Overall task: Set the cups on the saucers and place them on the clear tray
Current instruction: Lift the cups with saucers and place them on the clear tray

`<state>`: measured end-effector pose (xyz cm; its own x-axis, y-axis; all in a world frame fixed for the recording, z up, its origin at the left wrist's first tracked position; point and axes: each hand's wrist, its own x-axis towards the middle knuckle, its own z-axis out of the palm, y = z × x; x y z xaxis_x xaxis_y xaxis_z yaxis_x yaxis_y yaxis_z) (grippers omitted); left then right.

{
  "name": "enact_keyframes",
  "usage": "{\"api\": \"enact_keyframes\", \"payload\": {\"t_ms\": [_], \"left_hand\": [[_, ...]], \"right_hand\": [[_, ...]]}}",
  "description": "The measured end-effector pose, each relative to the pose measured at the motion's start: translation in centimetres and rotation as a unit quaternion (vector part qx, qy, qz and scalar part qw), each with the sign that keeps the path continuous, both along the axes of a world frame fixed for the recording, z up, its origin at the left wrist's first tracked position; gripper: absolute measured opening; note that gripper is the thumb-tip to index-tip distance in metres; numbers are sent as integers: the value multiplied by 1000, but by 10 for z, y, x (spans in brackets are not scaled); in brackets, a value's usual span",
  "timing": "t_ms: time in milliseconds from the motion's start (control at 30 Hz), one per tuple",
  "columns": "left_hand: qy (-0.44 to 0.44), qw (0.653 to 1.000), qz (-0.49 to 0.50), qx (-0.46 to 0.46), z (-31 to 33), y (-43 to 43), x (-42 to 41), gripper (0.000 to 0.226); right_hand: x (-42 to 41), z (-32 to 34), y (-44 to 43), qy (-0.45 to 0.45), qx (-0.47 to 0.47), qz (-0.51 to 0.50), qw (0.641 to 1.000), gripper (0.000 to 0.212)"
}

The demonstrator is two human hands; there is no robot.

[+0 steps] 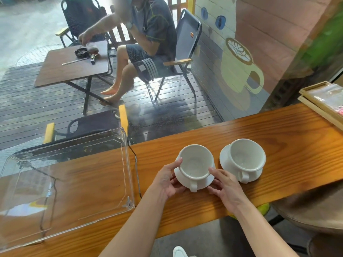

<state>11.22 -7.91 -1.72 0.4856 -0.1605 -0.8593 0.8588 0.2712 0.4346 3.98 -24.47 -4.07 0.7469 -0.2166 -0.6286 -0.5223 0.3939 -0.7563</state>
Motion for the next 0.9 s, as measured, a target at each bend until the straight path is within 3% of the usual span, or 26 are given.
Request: {"api": "enact_keyframes", "payload": {"t_ms": [233,400,600,900], "left_hand": [[-30,999,-19,-26,26,4,-9,54],[-64,996,-12,-55,53,12,-12,64],[-99,992,12,-75,82,27,-18,67],[-156,983,56,-76,114,82,-30,65]], "right_hand": [[-5,22,0,-53,-19,-12,998,98],[0,46,1,-106,-8,-16,994,74],[5,75,12,-143,-5,-2,990,63],[12,113,60,-178,1,42,983,69]]}}
